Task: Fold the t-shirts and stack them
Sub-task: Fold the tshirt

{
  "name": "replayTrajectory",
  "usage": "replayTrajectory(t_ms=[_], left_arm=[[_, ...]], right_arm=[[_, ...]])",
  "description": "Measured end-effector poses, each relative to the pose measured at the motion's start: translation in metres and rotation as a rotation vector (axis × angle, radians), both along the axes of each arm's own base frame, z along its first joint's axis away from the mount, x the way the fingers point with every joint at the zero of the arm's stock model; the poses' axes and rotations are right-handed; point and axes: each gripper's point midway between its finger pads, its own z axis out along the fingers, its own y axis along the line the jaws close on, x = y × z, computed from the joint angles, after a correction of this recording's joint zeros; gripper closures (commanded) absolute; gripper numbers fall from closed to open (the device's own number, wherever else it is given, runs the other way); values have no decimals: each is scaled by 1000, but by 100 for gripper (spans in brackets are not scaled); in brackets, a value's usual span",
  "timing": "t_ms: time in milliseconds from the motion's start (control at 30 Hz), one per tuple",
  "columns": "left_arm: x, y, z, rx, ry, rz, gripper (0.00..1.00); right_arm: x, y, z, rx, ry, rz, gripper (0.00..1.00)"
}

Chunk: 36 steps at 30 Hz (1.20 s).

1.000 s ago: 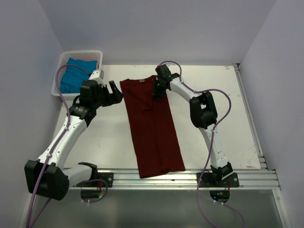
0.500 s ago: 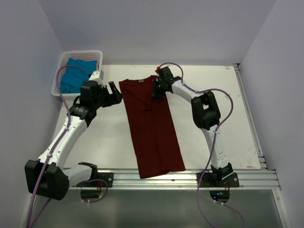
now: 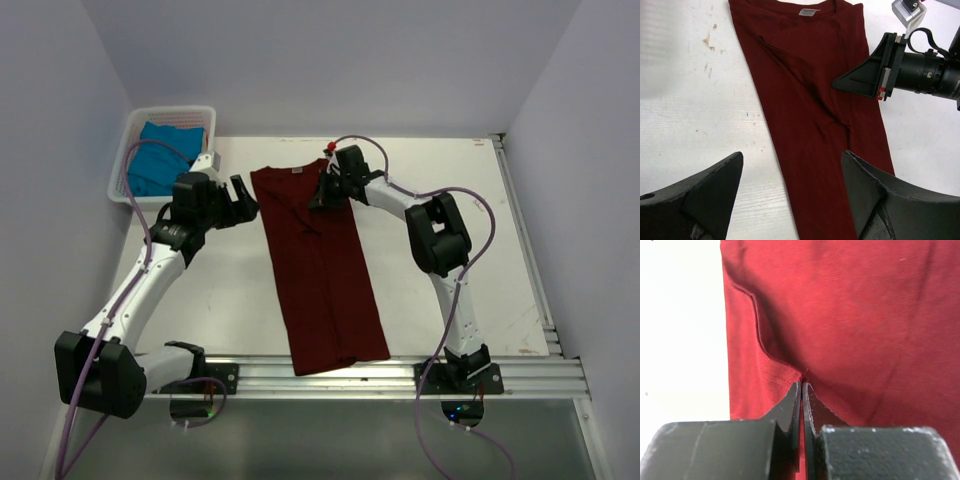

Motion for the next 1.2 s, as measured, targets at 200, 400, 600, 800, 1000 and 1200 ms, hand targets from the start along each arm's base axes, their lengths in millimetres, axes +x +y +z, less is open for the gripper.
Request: replayTrajectory(t_ms=[200,400,600,800,1000,1200], left_arm=[[0,0,-7,4,17,0,17],[0,0,-8,4,21,0,17],[-1,0,-12,5,24,0,17],[-1,0,-16,8,35,0,17],[0,0,-17,6,30,0,17],[0,0,-30,10,52,-1,19]], right_arm=[[-18,10,5,74,5,68,100],[-39,24,7,122,31,149,100],[-59,39,8,146,44,228,98],[-74,49,10,164,54,288,68],[-97,52,9,233,108,369,57],[-114,58,20,356,169,415,61]])
